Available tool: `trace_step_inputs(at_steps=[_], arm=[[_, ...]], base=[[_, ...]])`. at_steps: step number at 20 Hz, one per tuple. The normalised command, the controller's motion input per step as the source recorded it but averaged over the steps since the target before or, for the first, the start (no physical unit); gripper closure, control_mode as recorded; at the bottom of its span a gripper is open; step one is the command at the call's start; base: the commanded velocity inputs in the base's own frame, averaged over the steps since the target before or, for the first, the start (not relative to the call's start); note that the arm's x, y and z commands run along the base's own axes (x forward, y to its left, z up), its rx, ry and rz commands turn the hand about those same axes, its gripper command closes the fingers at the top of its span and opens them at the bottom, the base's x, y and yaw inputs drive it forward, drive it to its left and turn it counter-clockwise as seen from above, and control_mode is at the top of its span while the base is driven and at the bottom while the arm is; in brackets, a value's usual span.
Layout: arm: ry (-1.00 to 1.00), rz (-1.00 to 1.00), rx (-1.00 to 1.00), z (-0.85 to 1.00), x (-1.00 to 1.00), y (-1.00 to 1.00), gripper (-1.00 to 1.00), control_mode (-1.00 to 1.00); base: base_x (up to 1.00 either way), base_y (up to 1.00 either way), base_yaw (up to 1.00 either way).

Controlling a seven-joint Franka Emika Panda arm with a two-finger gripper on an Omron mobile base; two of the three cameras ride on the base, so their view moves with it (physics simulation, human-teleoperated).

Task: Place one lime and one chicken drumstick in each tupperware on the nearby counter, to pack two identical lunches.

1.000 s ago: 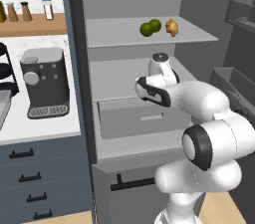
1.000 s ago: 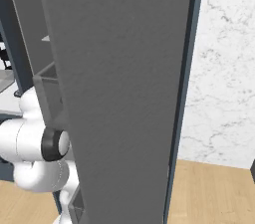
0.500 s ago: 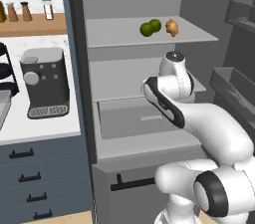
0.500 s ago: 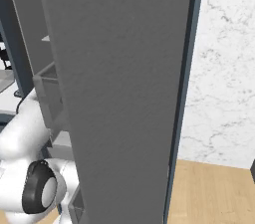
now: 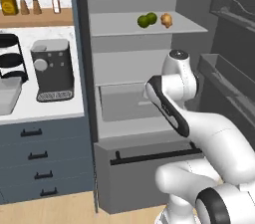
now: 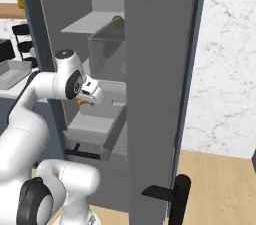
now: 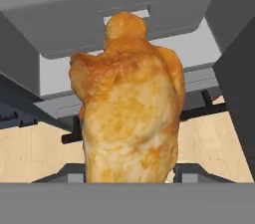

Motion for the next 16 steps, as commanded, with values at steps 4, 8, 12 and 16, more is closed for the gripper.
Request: trace_step_inputs(at_steps=[4,8,12,16], arm=[[0.00,0.00,0.00,0.00,0.00,0.00,1.00,1.00],[0.00,0.00,0.00,0.00,0.00,0.00,1.00,1.00],[0.00,0.00,0.00,0.00,0.00,0.00,1.00,1.00],[0.00,0.00,0.00,0.00,0.00,0.00,1.00,1.00]], base=[[-0.90,0.72,0.15],[-0.30,1.00,0.03],[0.16,1.00,0.05],[0.52,1.00,0.02]])
